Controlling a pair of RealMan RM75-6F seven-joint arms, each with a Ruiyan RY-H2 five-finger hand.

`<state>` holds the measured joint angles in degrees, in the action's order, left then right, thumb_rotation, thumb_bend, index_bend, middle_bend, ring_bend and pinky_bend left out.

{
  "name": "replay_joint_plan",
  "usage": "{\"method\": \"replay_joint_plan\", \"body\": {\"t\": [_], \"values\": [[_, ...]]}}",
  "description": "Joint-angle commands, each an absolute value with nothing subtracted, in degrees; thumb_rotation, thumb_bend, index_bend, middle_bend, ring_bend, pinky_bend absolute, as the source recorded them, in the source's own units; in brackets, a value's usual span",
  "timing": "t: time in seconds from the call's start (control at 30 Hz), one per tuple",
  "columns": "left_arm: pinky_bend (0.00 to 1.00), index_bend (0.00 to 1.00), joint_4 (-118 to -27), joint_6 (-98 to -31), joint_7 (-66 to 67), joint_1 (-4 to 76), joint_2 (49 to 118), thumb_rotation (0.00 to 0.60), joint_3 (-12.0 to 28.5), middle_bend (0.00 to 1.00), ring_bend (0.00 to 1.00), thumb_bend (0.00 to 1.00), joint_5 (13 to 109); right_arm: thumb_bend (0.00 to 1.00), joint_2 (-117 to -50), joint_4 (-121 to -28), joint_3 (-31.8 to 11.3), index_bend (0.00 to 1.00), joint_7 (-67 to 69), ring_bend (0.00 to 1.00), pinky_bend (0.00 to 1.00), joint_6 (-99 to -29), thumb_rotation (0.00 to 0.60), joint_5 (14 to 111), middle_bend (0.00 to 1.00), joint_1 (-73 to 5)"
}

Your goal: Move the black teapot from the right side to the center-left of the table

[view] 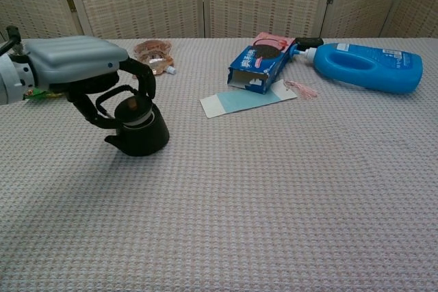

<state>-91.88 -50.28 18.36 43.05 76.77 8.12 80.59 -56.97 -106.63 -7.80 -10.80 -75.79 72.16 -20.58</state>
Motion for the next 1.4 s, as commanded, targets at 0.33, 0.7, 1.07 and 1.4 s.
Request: {"method": "replay_joint_plan", "body": {"t": [0.33,0.7,1.07,1.4], "values": [[0.7,0.42,-87.12,-46.81,27.69,47.55,81.24,0.6,9.74,0.43,0.81,0.32,69.19,0.12,-56.92,-105.06,-8.05,0.06,-7.58,0.31,0.22,-75.2,0.6,72.61,0.19,-19.18],[0.7,0.4,-86.98,-47.33,31.8,48.91,81.65,0.6,8.61,0.43,0.8,0.32,64.17,0.12,-56.9,-104.07,-8.4,0.06,-5.14,0.31,0.22,-74.56,0.6,72.52,0.19,-18.27],[0.67,0.13,-88.47,-48.28,35.13,49.86,80.69,0.6,7.5,0.23,0.75,0.32,59.46,0.12,-56.67,-104.14,-8.98,0.07,-3.26,0.31,0.22,-74.35,0.6,72.3,0.19,-17.5],[0.65,0.04,-93.02,-50.66,37.48,50.29,78.76,0.6,6.48,0.14,0.72,0.32,56.95,0.12,-56.51,-103.95,-9.42,0.07,-1.23,0.31,0.22,-74.48,0.6,72.93,0.19,-16.9]]}}
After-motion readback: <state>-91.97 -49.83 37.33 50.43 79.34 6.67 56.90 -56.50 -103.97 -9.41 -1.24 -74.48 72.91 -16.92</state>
